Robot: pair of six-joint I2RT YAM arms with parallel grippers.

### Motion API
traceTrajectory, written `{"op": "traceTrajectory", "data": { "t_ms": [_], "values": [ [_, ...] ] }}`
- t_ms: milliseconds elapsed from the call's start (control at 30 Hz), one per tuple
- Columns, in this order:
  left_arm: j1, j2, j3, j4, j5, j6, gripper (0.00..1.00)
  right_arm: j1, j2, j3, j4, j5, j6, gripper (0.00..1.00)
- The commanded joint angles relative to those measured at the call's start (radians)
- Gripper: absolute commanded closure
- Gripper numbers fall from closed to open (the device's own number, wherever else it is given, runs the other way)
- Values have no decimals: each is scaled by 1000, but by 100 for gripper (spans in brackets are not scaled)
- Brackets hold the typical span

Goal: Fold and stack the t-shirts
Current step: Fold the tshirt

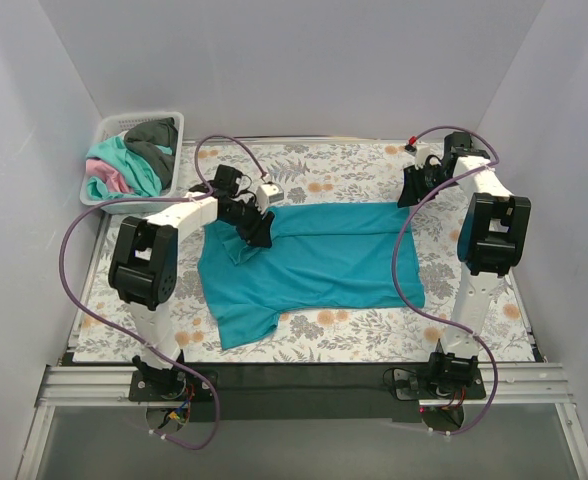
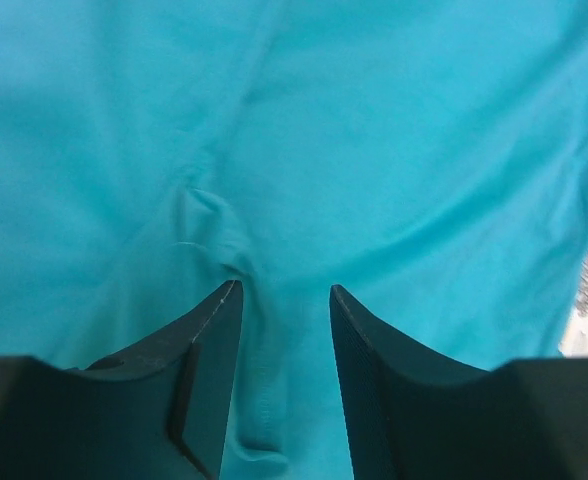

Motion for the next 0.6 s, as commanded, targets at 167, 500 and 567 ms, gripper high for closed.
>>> {"op": "traceTrajectory", "data": {
  "t_ms": [167, 500, 567],
  "values": [
    [57, -63, 54, -74, 93, -54, 68, 20, -5, 39, -2, 5, 11, 69],
    [59, 34, 106, 98, -34, -217, 73, 37, 27, 85, 1, 16, 40, 76],
    [33, 64, 111, 100, -48, -210, 74, 39, 30, 85, 2, 18, 41, 77]
  ]
}}
